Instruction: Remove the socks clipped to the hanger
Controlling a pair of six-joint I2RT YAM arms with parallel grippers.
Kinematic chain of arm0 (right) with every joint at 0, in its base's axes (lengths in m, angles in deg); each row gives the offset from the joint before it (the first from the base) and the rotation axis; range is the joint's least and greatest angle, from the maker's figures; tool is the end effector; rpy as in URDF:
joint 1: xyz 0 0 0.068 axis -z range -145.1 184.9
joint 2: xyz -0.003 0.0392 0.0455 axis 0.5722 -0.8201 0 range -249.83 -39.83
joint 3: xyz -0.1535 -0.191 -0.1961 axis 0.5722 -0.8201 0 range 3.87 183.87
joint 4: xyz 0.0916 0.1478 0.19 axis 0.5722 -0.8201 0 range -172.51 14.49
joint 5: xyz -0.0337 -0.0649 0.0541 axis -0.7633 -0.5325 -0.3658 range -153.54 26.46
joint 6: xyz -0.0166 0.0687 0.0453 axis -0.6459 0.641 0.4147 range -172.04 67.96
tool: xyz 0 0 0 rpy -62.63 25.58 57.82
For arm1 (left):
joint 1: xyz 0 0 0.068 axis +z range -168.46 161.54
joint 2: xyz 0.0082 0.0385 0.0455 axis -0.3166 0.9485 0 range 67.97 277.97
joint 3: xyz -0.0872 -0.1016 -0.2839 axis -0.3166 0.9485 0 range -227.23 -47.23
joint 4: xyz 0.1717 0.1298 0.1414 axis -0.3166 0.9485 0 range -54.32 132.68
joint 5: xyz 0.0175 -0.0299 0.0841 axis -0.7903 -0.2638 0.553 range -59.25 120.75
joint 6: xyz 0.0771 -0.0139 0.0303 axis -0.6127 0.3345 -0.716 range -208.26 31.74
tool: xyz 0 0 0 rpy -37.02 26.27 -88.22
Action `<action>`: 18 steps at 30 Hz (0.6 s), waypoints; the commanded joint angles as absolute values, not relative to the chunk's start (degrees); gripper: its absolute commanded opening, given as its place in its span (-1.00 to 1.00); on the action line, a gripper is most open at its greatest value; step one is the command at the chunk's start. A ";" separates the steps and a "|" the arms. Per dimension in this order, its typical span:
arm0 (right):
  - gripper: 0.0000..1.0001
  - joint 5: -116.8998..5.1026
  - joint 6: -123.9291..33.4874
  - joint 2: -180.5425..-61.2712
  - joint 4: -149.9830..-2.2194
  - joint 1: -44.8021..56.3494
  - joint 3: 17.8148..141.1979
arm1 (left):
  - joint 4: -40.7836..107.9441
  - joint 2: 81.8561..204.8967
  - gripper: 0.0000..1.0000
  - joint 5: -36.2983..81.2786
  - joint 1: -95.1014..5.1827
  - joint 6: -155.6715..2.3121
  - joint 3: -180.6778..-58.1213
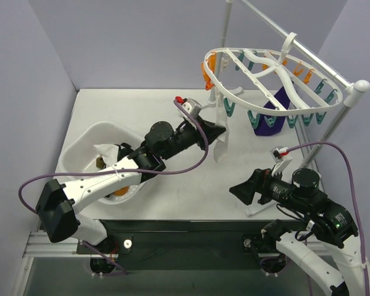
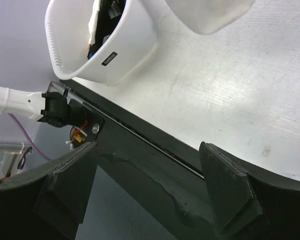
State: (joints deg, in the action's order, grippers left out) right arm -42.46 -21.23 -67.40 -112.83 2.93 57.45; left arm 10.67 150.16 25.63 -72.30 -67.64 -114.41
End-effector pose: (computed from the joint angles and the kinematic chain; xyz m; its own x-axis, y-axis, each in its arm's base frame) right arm 0.0527 0.0640 0.3868 -0.5492 0.2203 -0.8061 -0.5962 0.5727 0.5627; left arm 0.2140 -0.3038 0.4382 -0.2056 -0.3132 -0.9272 0.8372 0.4343 -0.3323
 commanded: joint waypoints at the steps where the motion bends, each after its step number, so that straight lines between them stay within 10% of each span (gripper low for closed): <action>1: 0.67 -48.40 -20.05 -68.13 -112.16 2.82 59.59 | 9.67 149.01 -1.00 17.40 -72.42 -60.50 -117.19; 18: 0.73 -46.68 -22.24 -73.31 -108.12 2.73 63.38 | -1.84 149.88 -1.00 5.97 -75.85 -40.19 -112.88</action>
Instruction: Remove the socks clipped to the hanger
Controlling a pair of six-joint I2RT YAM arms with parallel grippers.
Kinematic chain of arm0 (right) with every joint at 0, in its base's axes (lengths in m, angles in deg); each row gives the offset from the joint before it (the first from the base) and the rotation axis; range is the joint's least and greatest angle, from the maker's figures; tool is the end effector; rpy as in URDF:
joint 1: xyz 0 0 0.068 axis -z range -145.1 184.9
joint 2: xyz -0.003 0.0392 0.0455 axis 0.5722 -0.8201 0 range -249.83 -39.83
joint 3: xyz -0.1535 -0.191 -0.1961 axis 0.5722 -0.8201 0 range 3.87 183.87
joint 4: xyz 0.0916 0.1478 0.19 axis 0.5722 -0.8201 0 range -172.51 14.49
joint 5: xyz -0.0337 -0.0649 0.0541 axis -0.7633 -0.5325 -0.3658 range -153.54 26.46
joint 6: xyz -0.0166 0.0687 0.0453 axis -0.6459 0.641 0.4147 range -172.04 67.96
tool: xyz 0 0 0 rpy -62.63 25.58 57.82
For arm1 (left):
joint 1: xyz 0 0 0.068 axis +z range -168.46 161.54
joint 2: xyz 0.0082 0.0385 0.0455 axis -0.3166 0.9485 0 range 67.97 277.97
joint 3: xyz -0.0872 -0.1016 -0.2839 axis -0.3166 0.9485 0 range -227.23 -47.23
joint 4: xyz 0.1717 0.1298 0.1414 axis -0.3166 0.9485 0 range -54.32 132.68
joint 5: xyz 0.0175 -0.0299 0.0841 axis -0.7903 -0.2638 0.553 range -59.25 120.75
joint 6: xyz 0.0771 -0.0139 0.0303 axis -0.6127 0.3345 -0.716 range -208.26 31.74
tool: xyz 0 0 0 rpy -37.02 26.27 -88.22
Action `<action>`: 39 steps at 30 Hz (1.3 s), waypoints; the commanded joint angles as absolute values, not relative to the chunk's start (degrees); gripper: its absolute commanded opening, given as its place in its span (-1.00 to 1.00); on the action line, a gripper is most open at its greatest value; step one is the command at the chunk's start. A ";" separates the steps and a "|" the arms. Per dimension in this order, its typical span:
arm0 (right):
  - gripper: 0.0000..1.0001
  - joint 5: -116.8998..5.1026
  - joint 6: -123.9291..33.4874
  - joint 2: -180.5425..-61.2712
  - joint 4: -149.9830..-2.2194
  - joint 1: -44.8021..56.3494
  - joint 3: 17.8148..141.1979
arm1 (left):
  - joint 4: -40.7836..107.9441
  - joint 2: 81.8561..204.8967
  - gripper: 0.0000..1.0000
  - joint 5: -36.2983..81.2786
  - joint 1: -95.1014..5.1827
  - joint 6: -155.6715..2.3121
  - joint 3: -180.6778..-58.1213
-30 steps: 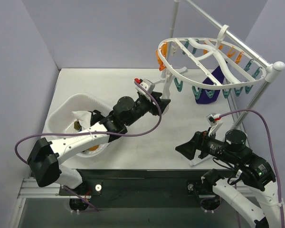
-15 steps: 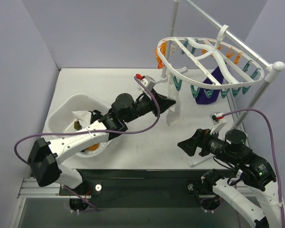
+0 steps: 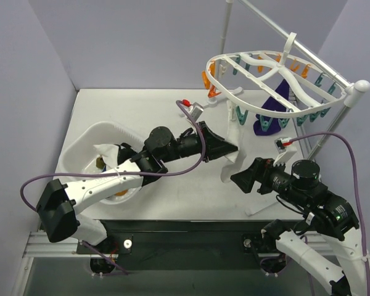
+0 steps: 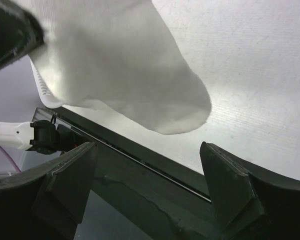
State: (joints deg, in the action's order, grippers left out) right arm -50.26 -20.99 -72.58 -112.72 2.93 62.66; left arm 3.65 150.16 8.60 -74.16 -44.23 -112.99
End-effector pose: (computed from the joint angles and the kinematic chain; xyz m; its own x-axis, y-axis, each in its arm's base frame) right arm 0.0720 0.0648 0.4106 -0.5053 0.2761 -0.8176 -0.5206 0.6581 0.5440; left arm 0.1818 -0.3157 0.4447 -0.5651 -0.3140 -0.7630 0.8026 0.0052 -0.5965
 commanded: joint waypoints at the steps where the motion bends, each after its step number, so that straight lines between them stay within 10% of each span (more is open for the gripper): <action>1: 0.73 -45.88 -22.15 -73.31 -106.46 2.73 63.20 | -2.11 150.32 -1.00 5.71 -76.55 -39.84 -112.97; 16: 0.59 -45.35 -23.21 -70.68 -104.33 2.73 60.65 | -4.04 151.64 -1.00 5.00 -79.54 -36.05 -113.24; 30: -1.00 -47.81 -20.57 -69.27 -100.82 2.73 58.63 | -4.57 153.58 -1.00 5.61 -81.39 -34.47 -113.76; 35: -0.99 -46.15 -20.31 -67.25 -101.34 2.73 56.61 | -2.81 152.96 -1.00 6.14 -81.48 -35.96 -114.03; 39: -0.35 -48.24 -22.67 -66.02 -107.47 2.73 57.04 | 0.26 151.82 -1.00 5.88 -81.39 -37.63 -115.08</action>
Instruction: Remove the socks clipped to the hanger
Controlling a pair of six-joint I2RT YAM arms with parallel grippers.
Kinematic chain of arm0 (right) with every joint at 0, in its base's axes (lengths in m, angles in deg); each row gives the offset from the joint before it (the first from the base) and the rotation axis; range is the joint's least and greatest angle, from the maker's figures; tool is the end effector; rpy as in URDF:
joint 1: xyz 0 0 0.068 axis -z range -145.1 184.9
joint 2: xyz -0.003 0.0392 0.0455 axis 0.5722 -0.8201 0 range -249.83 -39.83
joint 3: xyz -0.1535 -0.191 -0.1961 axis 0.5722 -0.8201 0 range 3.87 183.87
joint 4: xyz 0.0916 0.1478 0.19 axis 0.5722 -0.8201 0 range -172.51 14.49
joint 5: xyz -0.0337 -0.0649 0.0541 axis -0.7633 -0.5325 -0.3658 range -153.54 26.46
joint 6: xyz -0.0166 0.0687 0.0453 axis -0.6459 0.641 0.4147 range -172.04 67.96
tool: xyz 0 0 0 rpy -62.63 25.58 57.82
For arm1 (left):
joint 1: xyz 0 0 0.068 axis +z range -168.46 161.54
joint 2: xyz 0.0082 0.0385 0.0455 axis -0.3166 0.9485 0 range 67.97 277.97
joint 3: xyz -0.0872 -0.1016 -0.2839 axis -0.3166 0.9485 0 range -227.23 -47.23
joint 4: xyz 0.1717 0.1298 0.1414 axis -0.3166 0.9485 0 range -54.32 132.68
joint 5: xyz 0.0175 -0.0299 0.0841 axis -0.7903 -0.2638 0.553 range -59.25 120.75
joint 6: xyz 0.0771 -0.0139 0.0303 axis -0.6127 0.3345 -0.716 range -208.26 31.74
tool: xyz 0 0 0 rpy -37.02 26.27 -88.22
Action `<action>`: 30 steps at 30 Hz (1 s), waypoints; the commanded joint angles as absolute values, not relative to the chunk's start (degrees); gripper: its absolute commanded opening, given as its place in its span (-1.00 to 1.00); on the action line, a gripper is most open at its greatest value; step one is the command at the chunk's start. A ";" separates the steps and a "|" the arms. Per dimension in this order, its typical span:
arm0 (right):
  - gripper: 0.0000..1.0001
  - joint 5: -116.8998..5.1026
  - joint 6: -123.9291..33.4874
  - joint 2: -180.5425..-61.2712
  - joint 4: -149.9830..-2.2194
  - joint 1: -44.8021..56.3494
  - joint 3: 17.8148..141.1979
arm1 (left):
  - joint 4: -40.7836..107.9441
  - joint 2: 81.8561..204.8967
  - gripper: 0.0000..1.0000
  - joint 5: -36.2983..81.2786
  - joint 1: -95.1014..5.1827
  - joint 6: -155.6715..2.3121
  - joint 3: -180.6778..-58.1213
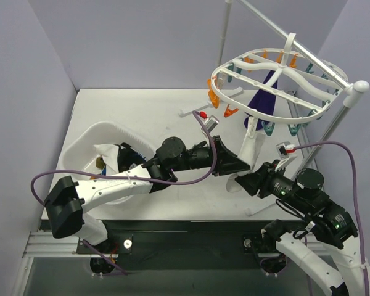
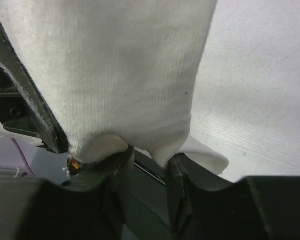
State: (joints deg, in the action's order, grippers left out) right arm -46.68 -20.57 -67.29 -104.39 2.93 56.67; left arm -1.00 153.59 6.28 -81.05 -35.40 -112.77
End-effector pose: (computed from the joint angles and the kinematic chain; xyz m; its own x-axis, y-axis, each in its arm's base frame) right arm 0.0603 0.0627 0.4031 -0.4375 0.3156 -0.8420 -0.6144 0.5788 0.5362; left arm 0.1472 -0.3500 0.4329 -0.7104 -0.2062 -0.6729 0.7030 -0.1619 -0.6925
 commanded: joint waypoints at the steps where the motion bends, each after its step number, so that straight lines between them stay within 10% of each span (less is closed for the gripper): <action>1: -0.07 -49.12 -23.20 -65.67 -108.72 2.73 57.92 | 1.66 151.56 -1.00 5.79 -81.39 -38.42 -115.43; 7: 0.68 -53.96 -26.45 -63.12 -113.65 2.73 60.65 | 4.21 150.32 -1.00 3.60 -81.21 -39.57 -116.14; 20: 0.66 -42.63 -36.92 -65.40 -113.57 2.65 63.99 | 3.78 150.32 -1.00 -1.94 -80.86 -36.85 -117.02; 23: 0.44 -38.69 -36.04 -66.37 -110.77 2.73 63.46 | 2.64 151.02 -1.00 -2.29 -80.86 -35.79 -117.01; 30: -1.00 -38.49 -33.32 -66.55 -108.29 2.65 61.18 | 2.72 151.82 -1.00 -2.21 -80.78 -35.52 -117.28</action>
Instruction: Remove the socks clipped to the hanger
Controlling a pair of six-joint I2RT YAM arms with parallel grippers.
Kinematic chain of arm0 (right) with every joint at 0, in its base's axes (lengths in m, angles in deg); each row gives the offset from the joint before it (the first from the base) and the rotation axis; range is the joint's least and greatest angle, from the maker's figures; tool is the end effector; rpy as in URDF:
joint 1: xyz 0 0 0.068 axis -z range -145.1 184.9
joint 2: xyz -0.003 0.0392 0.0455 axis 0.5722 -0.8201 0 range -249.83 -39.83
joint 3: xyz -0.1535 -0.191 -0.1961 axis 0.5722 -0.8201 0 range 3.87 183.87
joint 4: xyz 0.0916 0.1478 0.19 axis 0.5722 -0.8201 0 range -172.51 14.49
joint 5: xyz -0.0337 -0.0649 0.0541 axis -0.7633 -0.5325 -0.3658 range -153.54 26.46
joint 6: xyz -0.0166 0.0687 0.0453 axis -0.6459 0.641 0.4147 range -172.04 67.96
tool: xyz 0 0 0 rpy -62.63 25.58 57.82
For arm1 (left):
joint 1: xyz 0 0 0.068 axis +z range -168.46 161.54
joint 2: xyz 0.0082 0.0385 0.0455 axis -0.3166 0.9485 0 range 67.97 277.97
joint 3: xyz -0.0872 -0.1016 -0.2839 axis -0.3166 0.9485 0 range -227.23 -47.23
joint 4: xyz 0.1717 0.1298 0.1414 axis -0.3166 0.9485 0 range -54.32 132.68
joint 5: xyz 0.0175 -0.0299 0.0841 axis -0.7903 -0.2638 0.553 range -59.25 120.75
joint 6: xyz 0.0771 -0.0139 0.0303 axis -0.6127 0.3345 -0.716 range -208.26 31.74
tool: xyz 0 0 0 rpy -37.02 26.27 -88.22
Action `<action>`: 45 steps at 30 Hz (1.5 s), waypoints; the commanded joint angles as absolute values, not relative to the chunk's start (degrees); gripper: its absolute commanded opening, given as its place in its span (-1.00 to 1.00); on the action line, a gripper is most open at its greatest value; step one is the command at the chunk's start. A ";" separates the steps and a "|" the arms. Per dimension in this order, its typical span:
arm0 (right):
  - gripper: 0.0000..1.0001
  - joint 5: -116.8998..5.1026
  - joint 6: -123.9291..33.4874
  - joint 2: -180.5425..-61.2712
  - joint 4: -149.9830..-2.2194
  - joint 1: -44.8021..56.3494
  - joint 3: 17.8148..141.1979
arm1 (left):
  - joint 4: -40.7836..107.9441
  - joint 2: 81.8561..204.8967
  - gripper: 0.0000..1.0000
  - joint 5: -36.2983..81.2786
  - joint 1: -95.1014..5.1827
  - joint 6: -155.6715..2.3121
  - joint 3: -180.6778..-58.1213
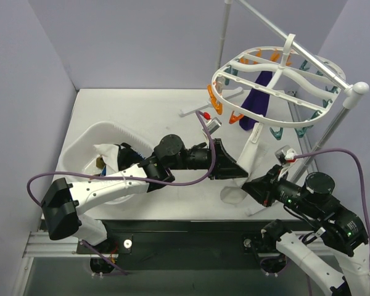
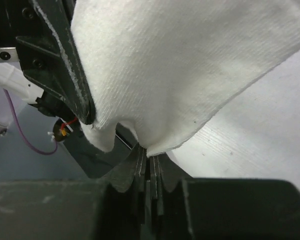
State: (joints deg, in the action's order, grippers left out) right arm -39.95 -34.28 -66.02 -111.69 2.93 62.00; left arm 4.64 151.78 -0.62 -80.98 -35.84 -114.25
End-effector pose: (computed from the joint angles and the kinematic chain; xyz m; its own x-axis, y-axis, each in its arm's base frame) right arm 0.0344 0.0561 0.4165 -0.3110 0.1351 -0.9407 -0.7655 0.5511 0.3322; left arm 0.1356 -0.3437 0.4396 -0.7155 -0.0907 -0.6927 0.6940 -0.2058 -0.6900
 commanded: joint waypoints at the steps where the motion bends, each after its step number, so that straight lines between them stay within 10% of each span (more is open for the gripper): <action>1: -1.00 -38.58 -33.05 -66.28 -108.29 2.73 60.92 | 3.16 151.64 -1.00 -1.42 -80.86 -35.79 -117.28; 11: -1.00 -39.11 -31.65 -64.44 -108.29 2.73 59.86 | 12.65 146.29 0.14 13.76 -81.30 -48.44 -117.19; 25: -1.00 -38.31 -30.68 -63.82 -108.55 2.73 59.59 | 16.61 151.99 0.68 25.65 -82.27 -61.02 -130.19; 40: -1.00 -38.23 -31.47 -64.00 -109.61 2.73 60.83 | 15.38 161.57 0.64 18.89 -81.13 -52.49 -140.65; 45: -1.00 -38.49 -31.82 -63.82 -110.31 2.73 60.91 | 12.93 162.98 0.17 18.44 -80.69 -48.89 -141.19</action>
State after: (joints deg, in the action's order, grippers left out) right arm -39.46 -31.11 -63.97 -110.49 2.93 60.10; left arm 16.96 162.58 19.59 -81.29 -52.21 -138.17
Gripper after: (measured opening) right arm 0.042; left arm 0.674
